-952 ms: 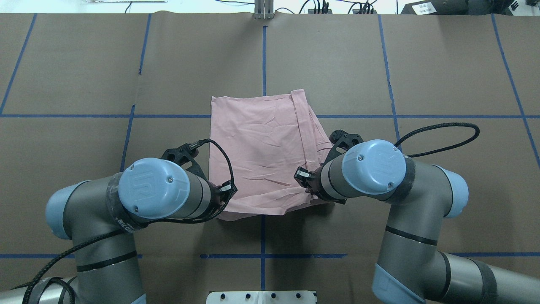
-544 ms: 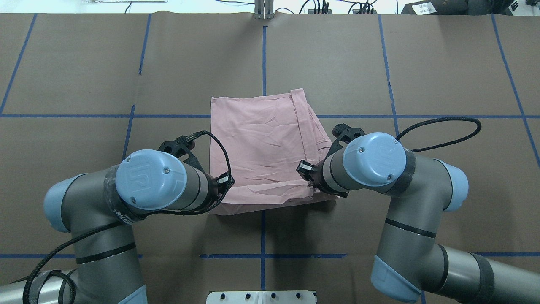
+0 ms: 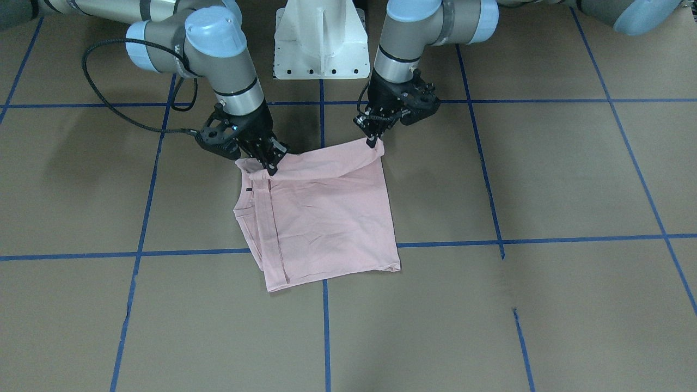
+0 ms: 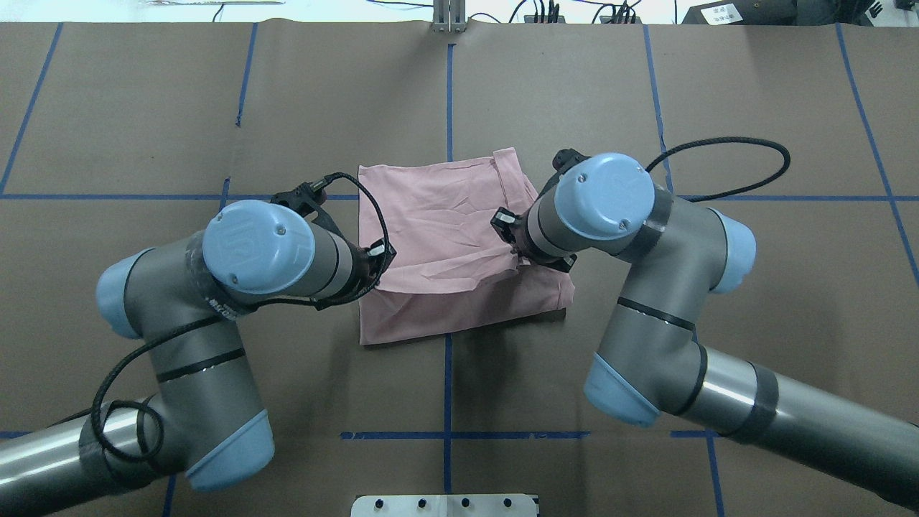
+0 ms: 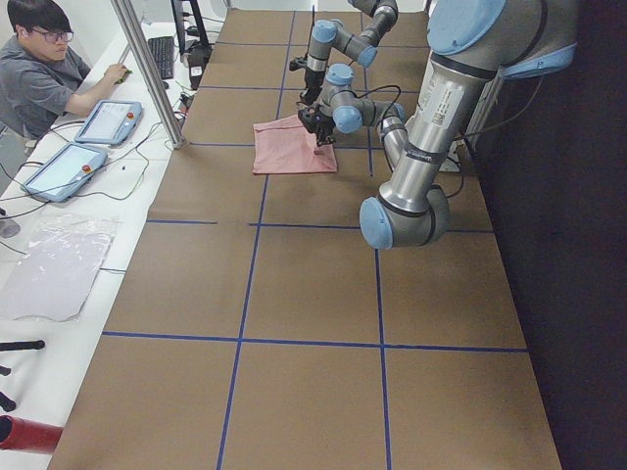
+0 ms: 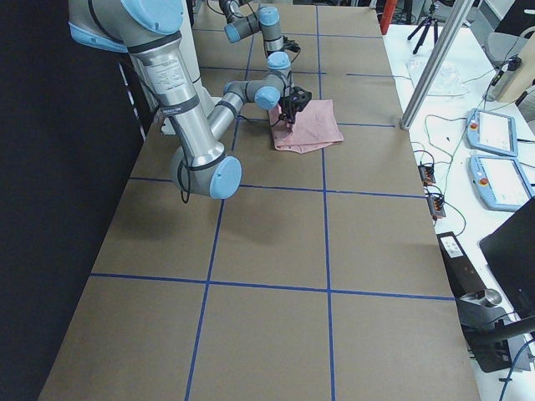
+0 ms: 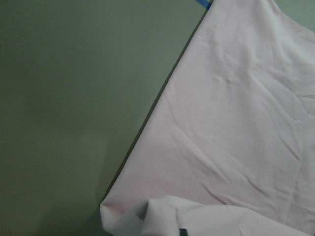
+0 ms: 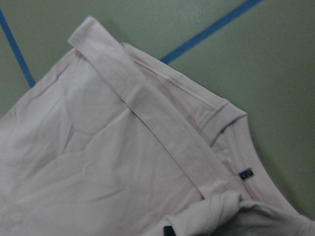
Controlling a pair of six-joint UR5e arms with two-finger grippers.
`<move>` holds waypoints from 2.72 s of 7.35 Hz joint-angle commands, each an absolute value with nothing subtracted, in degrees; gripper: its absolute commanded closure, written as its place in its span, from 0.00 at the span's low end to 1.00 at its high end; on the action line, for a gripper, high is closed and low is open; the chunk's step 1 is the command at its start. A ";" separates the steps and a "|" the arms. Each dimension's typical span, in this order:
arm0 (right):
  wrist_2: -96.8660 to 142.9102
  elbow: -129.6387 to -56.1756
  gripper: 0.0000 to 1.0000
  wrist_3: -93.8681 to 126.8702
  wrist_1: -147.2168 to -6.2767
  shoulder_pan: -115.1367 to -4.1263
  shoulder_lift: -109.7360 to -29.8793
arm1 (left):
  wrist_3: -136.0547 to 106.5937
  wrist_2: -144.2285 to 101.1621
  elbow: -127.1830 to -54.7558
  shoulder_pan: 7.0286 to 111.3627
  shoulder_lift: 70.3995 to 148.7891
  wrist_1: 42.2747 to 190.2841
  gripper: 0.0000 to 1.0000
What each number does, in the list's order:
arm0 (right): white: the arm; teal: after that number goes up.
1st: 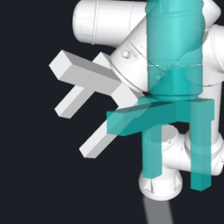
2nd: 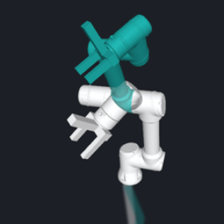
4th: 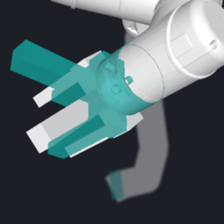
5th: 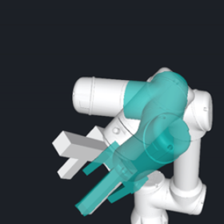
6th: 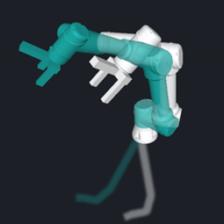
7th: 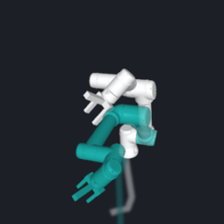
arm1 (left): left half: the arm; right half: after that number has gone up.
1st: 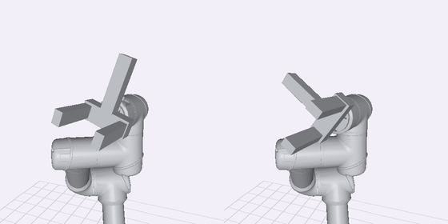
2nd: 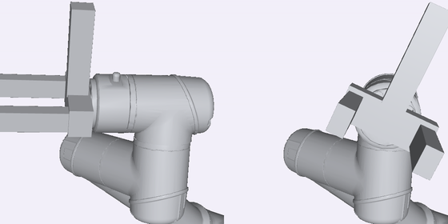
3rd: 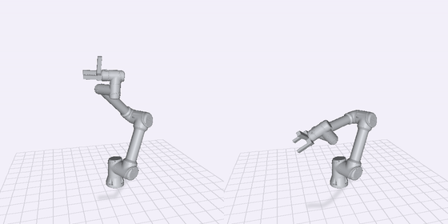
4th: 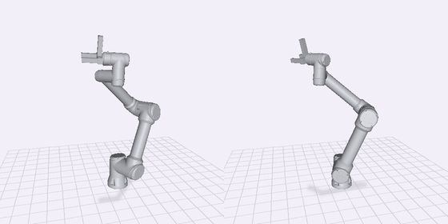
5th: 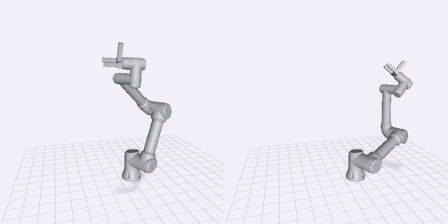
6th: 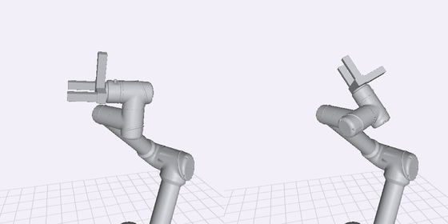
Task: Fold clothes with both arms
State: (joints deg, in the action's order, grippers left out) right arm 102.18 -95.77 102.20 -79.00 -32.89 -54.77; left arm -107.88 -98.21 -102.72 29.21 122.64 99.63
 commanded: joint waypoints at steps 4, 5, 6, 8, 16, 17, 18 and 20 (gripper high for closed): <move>106.09 -64.65 0.01 95.28 -63.29 -44.21 -40.70 | -97.84 -98.35 -81.85 41.31 129.99 113.96 0.00; 105.04 -62.86 0.00 95.10 -59.45 -44.47 -40.69 | -97.82 -98.35 -81.22 41.40 129.99 114.95 0.00; 104.86 -62.67 0.00 95.01 -59.41 -44.47 -40.69 | -97.74 -98.44 -81.21 41.40 129.99 114.96 0.00; 105.11 -62.67 0.00 91.18 -59.76 -46.48 -40.96 | -95.73 -100.87 -81.21 43.40 129.99 114.96 0.00; 124.57 -97.20 0.00 19.28 -93.87 -73.59 -75.09 | -35.26 -118.19 -101.14 71.15 112.60 92.52 0.00; 127.33 -96.77 0.00 8.46 -94.22 -79.13 -79.06 | -23.58 -119.69 -101.34 75.80 110.50 90.37 0.00; 129.53 -96.77 0.00 1.74 -94.48 -83.02 -82.32 | -12.50 -121.97 -101.25 80.29 106.82 90.26 0.00; 133.58 -97.90 0.00 -0.18 -93.61 -86.04 -87.87 | -4.32 -126.98 -101.95 85.16 98.32 91.74 0.00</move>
State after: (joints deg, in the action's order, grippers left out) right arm 130.90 -97.27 2.15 -94.01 -83.95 -84.25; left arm -9.95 -123.89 -101.36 82.15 104.21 90.87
